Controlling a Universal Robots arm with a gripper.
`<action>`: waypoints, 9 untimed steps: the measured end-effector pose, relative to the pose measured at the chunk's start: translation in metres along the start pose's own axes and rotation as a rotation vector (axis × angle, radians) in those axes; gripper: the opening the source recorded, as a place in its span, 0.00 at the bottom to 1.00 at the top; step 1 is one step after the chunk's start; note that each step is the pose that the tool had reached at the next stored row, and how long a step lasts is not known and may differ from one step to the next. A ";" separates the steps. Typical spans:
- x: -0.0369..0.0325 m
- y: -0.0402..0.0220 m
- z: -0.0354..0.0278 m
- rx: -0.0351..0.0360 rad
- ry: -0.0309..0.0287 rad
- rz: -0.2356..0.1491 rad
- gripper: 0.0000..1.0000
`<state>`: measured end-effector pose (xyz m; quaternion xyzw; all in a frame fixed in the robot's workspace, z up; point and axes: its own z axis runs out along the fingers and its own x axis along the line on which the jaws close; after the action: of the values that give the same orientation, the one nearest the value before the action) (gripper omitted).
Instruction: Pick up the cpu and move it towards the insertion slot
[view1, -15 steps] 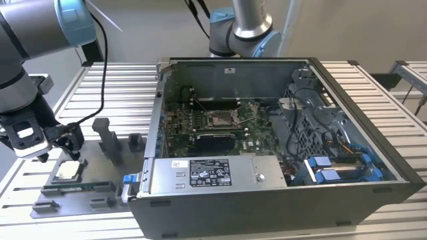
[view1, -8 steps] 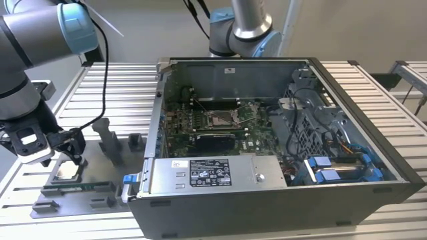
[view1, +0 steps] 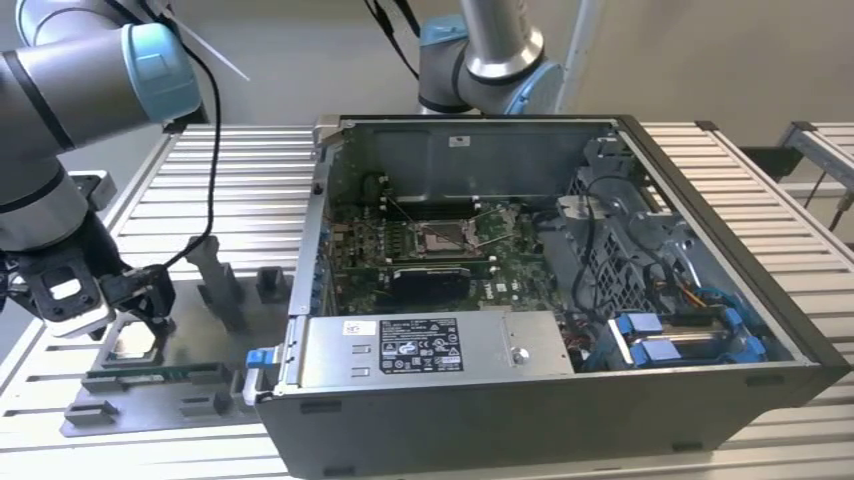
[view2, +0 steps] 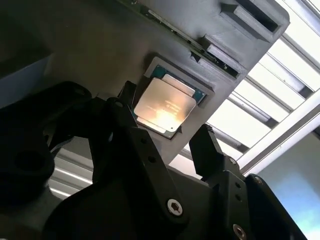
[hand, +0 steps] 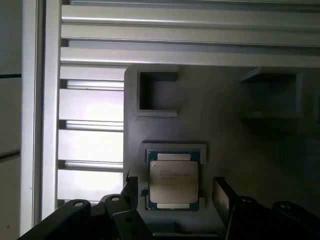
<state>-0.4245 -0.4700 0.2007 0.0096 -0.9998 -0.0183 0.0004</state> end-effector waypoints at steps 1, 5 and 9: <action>0.0002 0.0000 0.0016 0.0001 0.0000 0.000 1.00; 0.0006 -0.0002 0.0080 0.0000 0.0000 0.000 1.00; 0.0008 -0.0004 0.0121 0.0001 0.0001 0.000 1.00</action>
<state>-0.4253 -0.4699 0.1885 0.0096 -0.9998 -0.0183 0.0005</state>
